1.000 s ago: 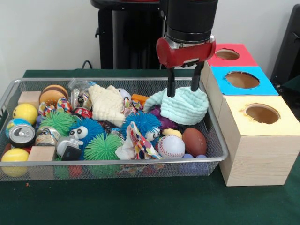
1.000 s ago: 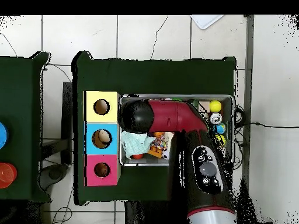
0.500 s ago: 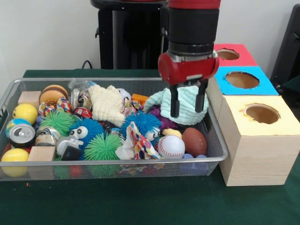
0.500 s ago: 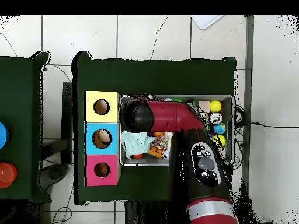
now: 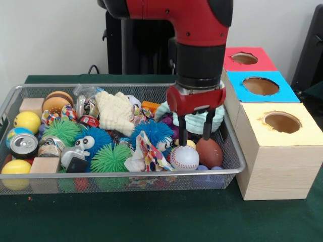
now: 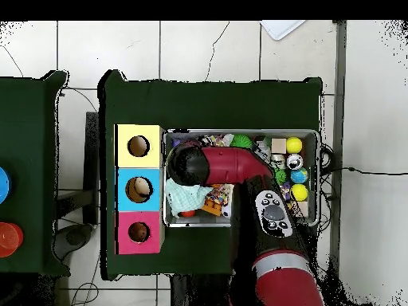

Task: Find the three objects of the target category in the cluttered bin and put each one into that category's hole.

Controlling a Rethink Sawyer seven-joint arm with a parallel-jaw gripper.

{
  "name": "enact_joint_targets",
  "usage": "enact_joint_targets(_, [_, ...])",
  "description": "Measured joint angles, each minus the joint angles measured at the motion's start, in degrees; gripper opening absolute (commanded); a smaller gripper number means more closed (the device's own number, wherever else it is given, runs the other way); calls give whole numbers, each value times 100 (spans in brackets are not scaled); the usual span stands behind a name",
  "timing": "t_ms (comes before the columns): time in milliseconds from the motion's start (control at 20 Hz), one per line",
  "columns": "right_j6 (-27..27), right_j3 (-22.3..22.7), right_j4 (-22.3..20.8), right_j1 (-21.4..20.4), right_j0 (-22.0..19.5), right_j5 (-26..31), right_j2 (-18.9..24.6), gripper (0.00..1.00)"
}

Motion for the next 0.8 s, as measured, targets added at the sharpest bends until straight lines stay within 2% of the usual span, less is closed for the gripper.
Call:
enact_joint_targets(300, [0,-3,-68,286,115,-5,-215,100])
enact_joint_targets(800, [0,27,-68,237,279,-2,-446,100])
